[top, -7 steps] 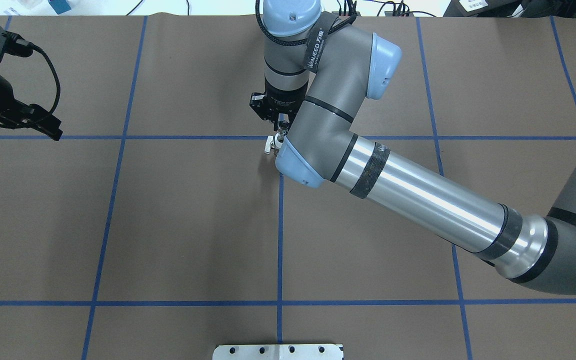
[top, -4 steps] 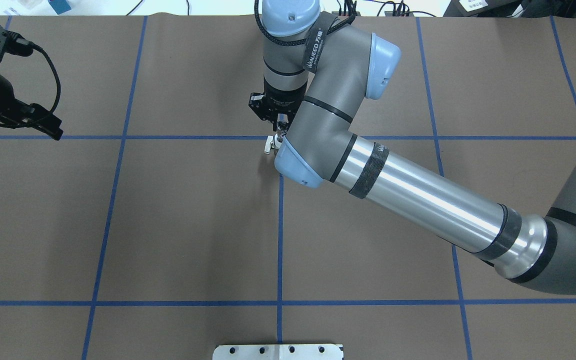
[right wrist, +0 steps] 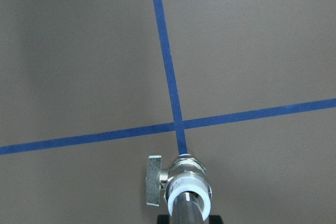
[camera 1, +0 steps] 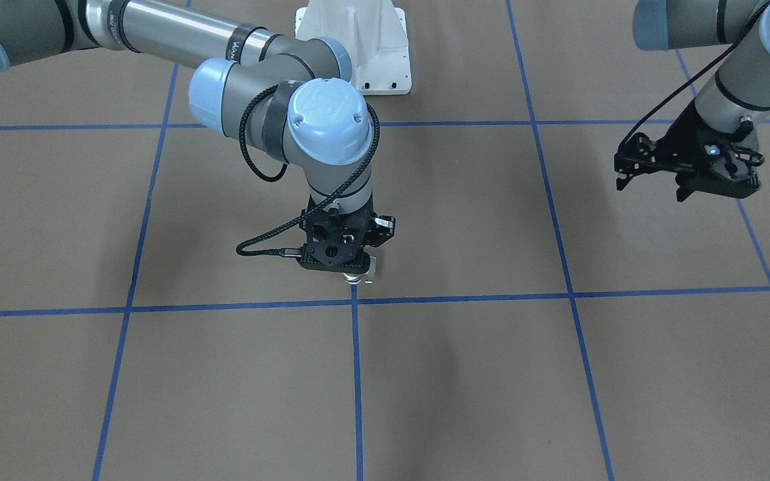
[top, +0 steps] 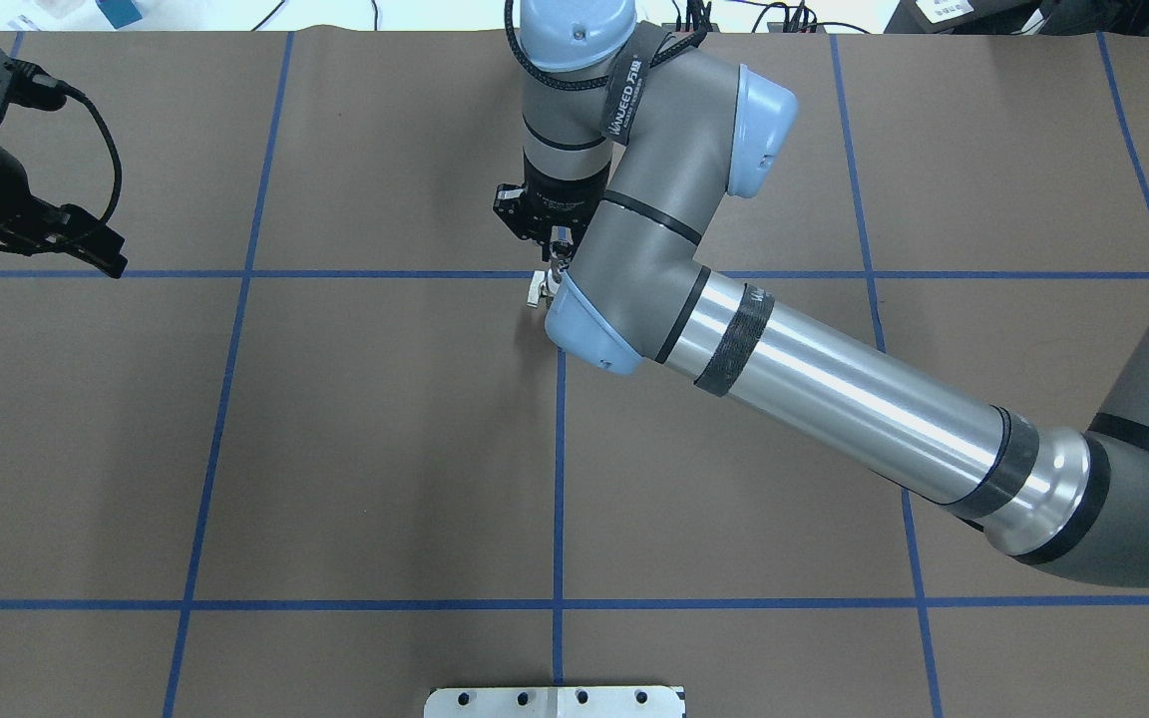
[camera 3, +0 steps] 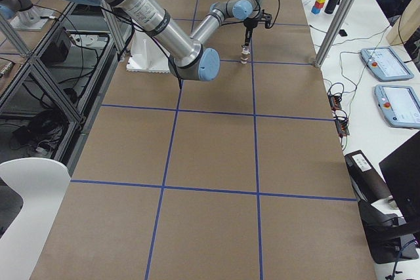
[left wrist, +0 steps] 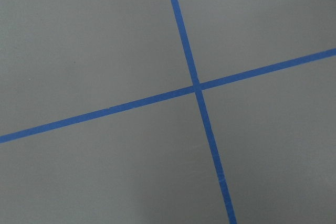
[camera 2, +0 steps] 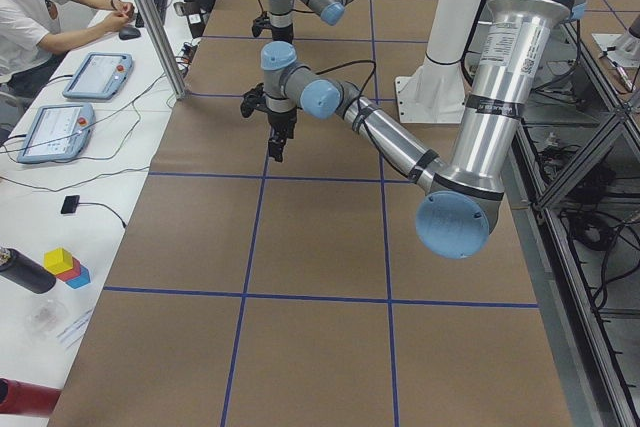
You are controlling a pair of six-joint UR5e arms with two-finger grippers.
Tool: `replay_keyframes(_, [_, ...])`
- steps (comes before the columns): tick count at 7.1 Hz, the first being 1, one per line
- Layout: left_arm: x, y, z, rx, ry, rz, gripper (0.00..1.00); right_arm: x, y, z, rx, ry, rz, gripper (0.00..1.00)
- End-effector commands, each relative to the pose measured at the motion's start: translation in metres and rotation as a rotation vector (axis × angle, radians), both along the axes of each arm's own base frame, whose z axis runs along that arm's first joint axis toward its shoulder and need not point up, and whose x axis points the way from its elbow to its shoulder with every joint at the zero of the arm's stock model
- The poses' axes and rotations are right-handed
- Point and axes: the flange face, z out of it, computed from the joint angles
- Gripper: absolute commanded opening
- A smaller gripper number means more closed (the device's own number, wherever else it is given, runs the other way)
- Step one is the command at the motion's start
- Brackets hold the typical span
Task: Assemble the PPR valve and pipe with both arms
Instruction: 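Lower the fitting onto the valve top and press it on with the right gripper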
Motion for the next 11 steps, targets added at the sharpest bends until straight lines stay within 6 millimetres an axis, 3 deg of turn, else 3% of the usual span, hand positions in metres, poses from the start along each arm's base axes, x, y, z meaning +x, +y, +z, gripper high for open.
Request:
replay_keyframes(1, [-0.0001, -0.0001, -0.0002, 0.001, 0.000, -0.001, 0.99, -0.0005, 0.0003, 0.0010, 0.001, 0.002, -0.001, 0.00])
replay_keyframes(11, [0.0000, 0.0001, -0.0018, -0.003, 0.003, -0.005, 0.99, -0.0069, -0.0016, 0.0104, -0.008, 0.018, -0.010, 0.00])
